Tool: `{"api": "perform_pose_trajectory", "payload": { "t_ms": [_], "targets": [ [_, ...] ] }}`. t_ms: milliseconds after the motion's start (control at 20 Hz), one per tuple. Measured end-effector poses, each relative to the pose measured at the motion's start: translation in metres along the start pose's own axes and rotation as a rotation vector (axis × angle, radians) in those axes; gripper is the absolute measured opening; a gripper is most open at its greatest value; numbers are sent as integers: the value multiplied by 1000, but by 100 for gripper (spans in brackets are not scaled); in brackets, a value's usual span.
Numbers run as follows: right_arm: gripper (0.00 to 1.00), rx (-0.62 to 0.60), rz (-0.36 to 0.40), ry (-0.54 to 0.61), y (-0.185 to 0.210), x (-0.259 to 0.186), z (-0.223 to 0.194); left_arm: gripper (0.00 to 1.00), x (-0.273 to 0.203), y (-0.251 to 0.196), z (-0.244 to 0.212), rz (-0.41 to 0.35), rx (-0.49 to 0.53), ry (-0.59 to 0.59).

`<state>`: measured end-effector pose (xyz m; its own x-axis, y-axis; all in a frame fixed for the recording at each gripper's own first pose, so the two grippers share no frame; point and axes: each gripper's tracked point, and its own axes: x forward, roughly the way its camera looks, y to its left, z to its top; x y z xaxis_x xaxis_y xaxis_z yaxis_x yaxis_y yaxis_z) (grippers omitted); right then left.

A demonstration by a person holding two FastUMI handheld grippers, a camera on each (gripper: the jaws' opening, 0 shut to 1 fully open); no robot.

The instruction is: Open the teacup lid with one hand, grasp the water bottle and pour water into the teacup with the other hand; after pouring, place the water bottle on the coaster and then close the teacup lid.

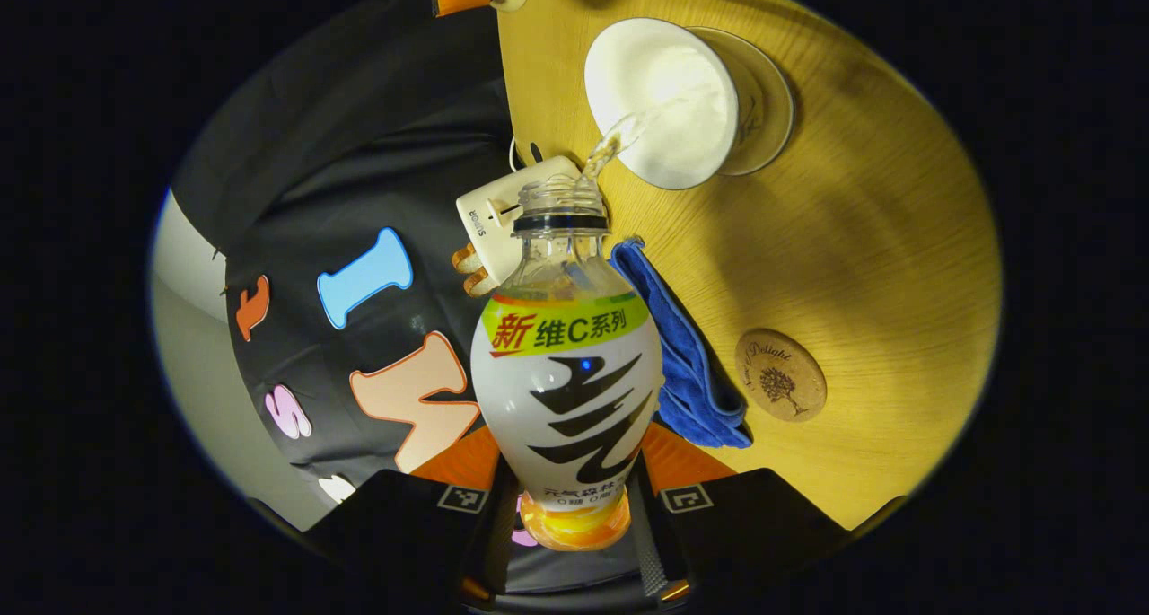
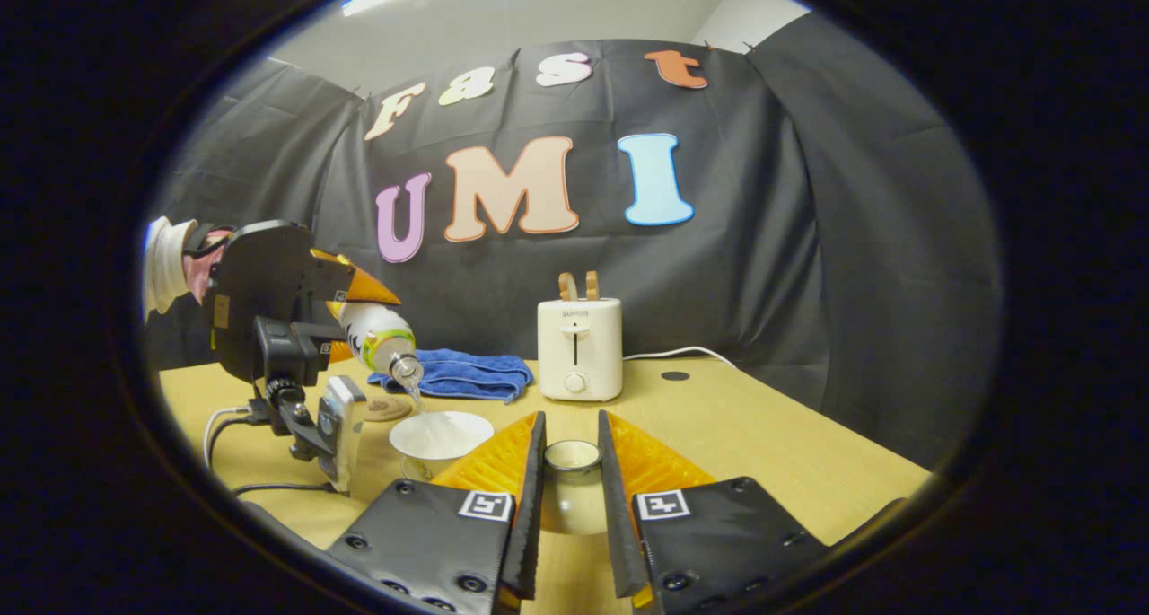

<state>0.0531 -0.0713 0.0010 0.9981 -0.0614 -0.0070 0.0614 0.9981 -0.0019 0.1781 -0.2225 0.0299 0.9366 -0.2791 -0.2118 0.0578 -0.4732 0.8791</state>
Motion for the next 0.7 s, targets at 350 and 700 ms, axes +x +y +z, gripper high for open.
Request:
{"api": "perform_pose_trajectory", "payload": {
  "t_ms": [350,700],
  "targets": [
    [36,0,3,0,0,0,1,54,1,18,-1,17,98,3],
    [36,0,5,1,0,0,0,54,1,21,3,13,153,5]
  ]
}}
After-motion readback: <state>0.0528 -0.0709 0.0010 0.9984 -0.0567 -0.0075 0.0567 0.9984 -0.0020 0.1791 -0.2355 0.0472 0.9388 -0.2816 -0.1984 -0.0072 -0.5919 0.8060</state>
